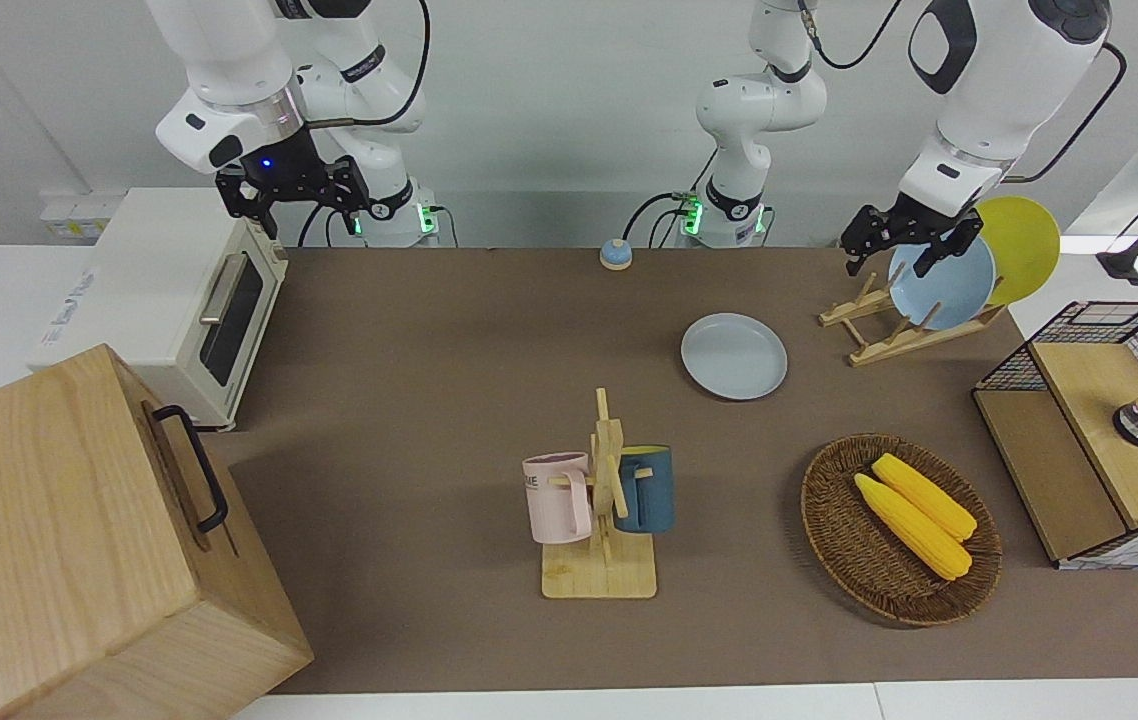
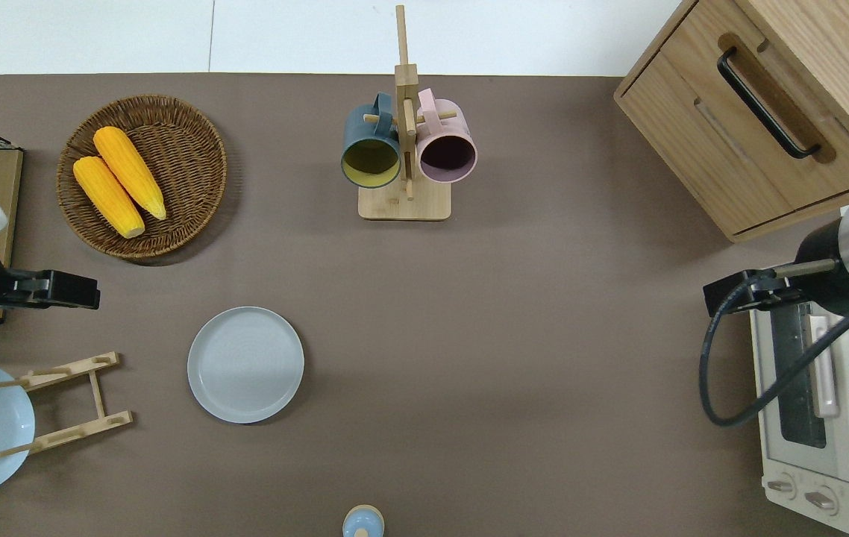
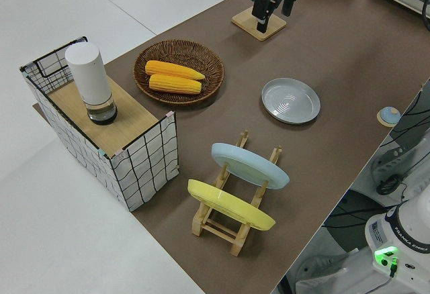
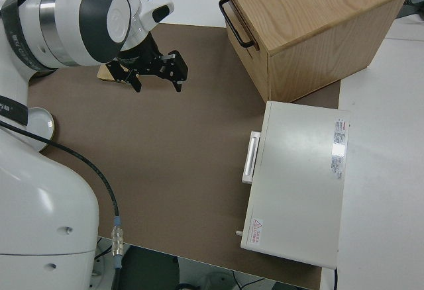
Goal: Pick gray plate from table and place it on lower plate rack with left arm
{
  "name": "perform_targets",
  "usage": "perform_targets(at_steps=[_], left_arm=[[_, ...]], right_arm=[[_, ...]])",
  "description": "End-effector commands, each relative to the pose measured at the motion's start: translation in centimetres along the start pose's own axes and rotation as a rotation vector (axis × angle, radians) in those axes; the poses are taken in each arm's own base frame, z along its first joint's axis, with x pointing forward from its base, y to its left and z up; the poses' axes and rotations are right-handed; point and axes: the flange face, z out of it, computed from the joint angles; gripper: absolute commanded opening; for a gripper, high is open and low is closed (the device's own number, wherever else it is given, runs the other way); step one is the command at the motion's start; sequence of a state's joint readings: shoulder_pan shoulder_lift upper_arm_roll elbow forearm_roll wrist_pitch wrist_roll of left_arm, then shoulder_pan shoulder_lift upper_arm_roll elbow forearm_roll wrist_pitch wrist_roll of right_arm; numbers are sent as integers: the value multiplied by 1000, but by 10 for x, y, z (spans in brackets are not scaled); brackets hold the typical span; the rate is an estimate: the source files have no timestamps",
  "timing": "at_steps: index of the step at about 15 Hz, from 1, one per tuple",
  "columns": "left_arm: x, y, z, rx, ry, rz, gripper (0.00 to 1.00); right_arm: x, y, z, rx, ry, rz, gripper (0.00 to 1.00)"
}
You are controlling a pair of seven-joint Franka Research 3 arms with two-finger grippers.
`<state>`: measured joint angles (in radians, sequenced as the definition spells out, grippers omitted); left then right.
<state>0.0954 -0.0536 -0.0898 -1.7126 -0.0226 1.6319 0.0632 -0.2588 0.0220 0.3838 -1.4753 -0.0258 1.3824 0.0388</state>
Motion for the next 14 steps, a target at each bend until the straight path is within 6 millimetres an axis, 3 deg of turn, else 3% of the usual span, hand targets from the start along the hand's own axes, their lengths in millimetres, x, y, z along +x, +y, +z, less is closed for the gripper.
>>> perform_targets(at_steps=[1,14], left_arm=[[6,4,-2,19,3,-3,991],[4,5,6,8,-24,-19,993]], right_arm=[[-2,2,-3,-6,-1,16,983],[-2,2,-3,-5,-1,15,983]])
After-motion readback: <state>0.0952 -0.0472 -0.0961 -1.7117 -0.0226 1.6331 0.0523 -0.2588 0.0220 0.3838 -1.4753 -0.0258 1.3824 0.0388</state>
